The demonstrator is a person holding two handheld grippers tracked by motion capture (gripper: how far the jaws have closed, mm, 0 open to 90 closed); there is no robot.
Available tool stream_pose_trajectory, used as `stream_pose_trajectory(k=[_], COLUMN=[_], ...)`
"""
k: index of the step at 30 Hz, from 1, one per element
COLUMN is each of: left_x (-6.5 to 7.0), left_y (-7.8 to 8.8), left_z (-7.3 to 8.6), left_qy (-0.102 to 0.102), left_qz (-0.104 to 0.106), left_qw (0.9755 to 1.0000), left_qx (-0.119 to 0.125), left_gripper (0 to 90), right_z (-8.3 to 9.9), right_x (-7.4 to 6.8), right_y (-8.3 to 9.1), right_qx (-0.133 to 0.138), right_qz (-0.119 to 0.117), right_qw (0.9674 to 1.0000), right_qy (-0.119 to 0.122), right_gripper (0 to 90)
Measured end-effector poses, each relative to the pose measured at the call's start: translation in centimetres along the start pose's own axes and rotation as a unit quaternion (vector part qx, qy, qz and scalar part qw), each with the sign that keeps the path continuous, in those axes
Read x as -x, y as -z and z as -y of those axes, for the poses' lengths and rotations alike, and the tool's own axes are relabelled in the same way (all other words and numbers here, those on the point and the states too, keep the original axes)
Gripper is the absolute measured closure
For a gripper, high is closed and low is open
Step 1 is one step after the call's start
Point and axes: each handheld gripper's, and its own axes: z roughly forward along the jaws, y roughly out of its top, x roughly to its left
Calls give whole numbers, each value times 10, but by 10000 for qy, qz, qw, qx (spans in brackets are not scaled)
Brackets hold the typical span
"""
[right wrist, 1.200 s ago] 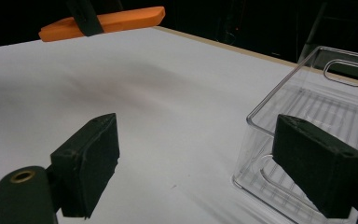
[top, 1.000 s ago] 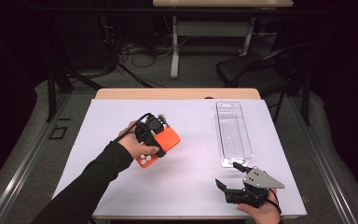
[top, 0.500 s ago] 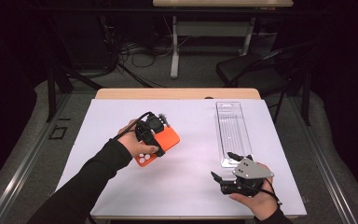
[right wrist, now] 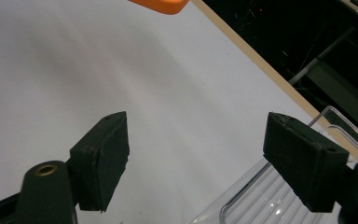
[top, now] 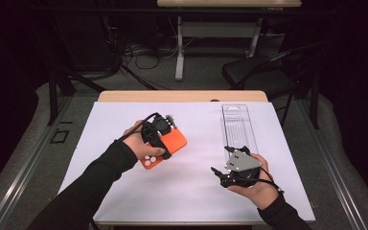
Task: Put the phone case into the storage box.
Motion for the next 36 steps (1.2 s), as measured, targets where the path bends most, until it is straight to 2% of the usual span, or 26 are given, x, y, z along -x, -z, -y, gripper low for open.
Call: stream_pose_trajectory(k=[6,12,16,19,23,24,25,26,29,34,35,36], left_x=[2,5,6,7,8,8,9,9,10,12,13,14], left_y=[0,0,-2,-3,-3,-3,-3,-3,-3,-6,-7,-7], left_z=[-3,-6,-7,-8,-11,-11,-12,-13,-15,-18,-19,-20], left_qy=[-52,-97,-116,-150,-165,-183,-197,-198,-212,-290,-294,-330], left_qz=[8,34,31,49,57,58,55,55,60,87,102,97], left_qw=[10000,9999,9999,9998,9997,9997,9996,9996,9996,9992,9992,9990], left_qx=[-52,-41,-68,-88,-149,-163,-174,-168,-175,-244,-254,-278], left_gripper=[161,161,161,161,162,161,161,161,161,161,162,161], right_z=[-11,-20,-23,-23,-23,-23,-22,-23,-25,-28,-28,-29], right_x=[4,4,1,-1,-4,-5,-7,-6,-8,-12,-13,-13], right_y=[-7,-13,-18,-21,-26,-26,-27,-28,-28,-30,-30,-31], right_qx=[-56,-87,-176,-211,-283,-340,-338,-329,-345,-286,-279,-289], right_qz=[98,295,488,557,640,631,650,655,708,742,745,749], right_qw=[9990,9948,9880,9834,9748,9732,9742,9698,9666,9583,9583,9562], right_qy=[434,968,1452,1712,2121,2187,2133,2325,2441,2744,2745,2816], right_gripper=[236,246,250,254,257,257,257,254,252,260,262,263])
